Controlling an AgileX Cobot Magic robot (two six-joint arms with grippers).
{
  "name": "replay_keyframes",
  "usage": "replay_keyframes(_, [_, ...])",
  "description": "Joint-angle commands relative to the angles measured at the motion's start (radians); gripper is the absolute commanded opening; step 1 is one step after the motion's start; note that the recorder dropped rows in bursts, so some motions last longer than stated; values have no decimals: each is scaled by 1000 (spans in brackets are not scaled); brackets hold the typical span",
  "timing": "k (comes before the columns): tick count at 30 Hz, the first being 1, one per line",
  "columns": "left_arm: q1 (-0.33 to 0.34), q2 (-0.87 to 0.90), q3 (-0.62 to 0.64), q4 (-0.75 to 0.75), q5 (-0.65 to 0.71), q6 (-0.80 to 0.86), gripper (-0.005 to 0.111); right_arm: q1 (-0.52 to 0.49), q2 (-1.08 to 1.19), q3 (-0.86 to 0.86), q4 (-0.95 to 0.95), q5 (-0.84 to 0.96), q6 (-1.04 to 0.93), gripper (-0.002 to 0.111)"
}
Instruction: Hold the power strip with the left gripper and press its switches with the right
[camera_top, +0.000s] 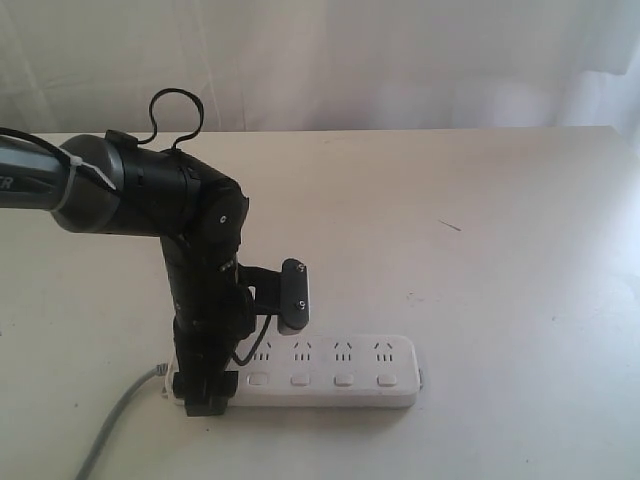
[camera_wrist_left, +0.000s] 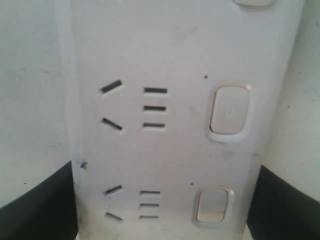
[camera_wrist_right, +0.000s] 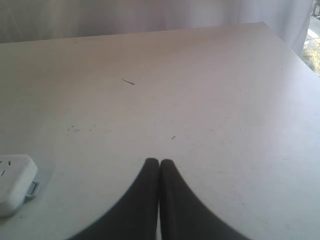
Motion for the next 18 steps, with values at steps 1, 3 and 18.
replay_keyframes(1, [3, -11, 6, -25, 27, -20, 0, -5, -5, 4, -4, -10, 0, 0])
replay_keyframes(3, [3, -11, 6, -24, 21, -20, 0, -5, -5, 4, -4, -10, 0, 0])
replay_keyframes(18, [3, -11, 6, -32, 51, -17, 0, -5, -5, 4, -40, -280, -36, 0])
